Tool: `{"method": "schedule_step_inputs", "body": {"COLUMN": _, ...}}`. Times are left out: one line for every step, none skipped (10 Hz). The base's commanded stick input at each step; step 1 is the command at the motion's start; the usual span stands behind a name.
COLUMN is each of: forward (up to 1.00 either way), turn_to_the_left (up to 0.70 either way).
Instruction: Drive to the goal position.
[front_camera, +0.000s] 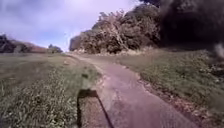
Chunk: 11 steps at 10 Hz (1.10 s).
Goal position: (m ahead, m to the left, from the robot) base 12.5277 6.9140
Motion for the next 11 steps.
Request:
{"method": "schedule_step_inputs", "body": {"forward": 0.70, "turn_to_the_left": 0.00}}
{"method": "schedule_step_inputs", "body": {"forward": 0.70, "turn_to_the_left": 0.00}}
{"method": "schedule_step_inputs", "body": {"forward": 0.70, "turn_to_the_left": 0.00}}
{"method": "schedule_step_inputs", "body": {"forward": 0.70, "turn_to_the_left": 0.00}}
{"method": "schedule_step_inputs", "body": {"forward": 0.70, "turn_to_the_left": 0.00}}
{"method": "schedule_step_inputs", "body": {"forward": 0.70, "turn_to_the_left": 0.00}}
{"method": "schedule_step_inputs", "body": {"forward": 0.70, "turn_to_the_left": 0.00}}
{"method": "schedule_step_inputs", "body": {"forward": 0.70, "turn_to_the_left": 0.00}}
{"method": "schedule_step_inputs", "body": {"forward": 0.70, "turn_to_the_left": 0.00}}
{"method": "schedule_step_inputs", "body": {"forward": 0.70, "turn_to_the_left": 0.00}}
{"method": "schedule_step_inputs", "body": {"forward": 0.70, "turn_to_the_left": 0.00}}
